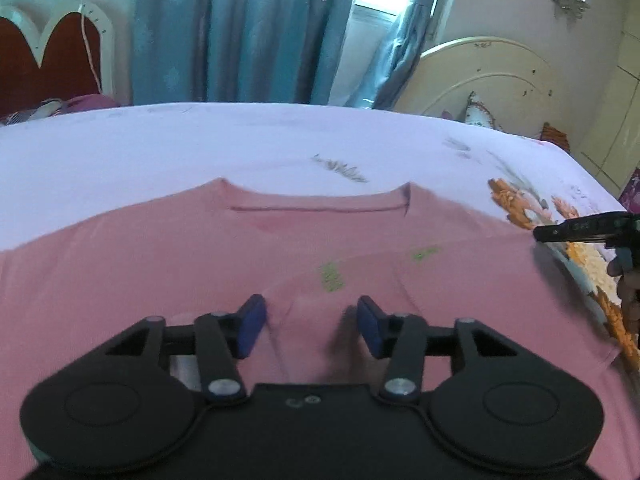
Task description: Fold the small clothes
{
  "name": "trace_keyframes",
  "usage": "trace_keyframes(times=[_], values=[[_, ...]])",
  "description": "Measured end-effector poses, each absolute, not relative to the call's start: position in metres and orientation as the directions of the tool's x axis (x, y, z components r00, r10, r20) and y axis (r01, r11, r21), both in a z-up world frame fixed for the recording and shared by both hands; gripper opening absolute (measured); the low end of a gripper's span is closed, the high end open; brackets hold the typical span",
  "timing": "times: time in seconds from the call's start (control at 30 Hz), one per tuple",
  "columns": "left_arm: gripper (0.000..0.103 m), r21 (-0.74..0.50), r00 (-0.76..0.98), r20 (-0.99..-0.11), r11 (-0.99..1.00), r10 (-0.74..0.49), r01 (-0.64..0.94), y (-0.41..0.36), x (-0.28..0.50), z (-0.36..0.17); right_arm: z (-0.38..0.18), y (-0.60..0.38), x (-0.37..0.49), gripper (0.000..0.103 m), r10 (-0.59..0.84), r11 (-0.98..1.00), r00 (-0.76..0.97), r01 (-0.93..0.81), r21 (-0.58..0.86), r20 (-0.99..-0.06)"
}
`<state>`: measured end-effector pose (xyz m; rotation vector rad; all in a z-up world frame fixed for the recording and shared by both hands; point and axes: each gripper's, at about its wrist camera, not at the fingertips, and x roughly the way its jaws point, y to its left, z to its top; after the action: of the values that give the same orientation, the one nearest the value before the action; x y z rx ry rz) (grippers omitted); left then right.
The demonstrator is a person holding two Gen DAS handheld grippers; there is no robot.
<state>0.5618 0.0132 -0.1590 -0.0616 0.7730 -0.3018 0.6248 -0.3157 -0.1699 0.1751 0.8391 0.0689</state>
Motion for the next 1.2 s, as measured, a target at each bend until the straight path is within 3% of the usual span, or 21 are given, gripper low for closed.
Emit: trace_keyframes(times=[0.33,0.5,0.6,0.77,0.9,1.1,1.17,1.2], values=[[0.052,-0.094,0.684,-0.684,0.96,-0.254,0.263,0.024,0.497,-0.162,-0.169,-0.301,0.519,0.004,0.099,0.994,0.629,-0.091,0.054,-0.771],[0.064,-0.113,0.704,-0.649,0.951,-0.29,0.288,0.018,0.472,-0.15,-0.151,-0.303,0.486,0.004,0.135,0.99,0.67,-0.054,0.133,-0.73],[0.063,-0.085,0.661,-0.707,0.958,-0.251,0.273,0.009,0.474,-0.162,-0.167,-0.289,0.481,0.005,0.139,0.99,0.612,-0.08,0.114,-0.779],[0.061,-0.129,0.705,-0.642,0.949,-0.301,0.288,0.013,0.46,-0.145,-0.147,-0.285,0.452,0.009,0.134,0.99,0.677,-0.066,0.122,-0.724],[0.067,-0.119,0.639,-0.71,0.944,-0.297,0.306,0.008,0.47,-0.165,-0.167,-0.281,0.45,0.009,0.131,0.99,0.634,-0.048,0.13,-0.762],[0.07,-0.118,0.638,-0.709,0.943,-0.3,0.312,0.014,0.461,-0.167,-0.169,-0.278,0.451,0.009,0.095,0.993,0.615,-0.006,0.115,-0.783],[0.075,-0.13,0.639,-0.707,0.944,-0.303,0.304,0.021,0.456,-0.167,-0.168,-0.278,0.452,0.009,0.09,0.993,0.62,0.005,0.118,-0.78],[0.089,-0.131,0.641,-0.709,0.948,-0.294,0.289,0.025,0.453,-0.165,-0.166,-0.277,0.453,0.009,0.082,0.993,0.613,0.013,0.114,-0.786]])
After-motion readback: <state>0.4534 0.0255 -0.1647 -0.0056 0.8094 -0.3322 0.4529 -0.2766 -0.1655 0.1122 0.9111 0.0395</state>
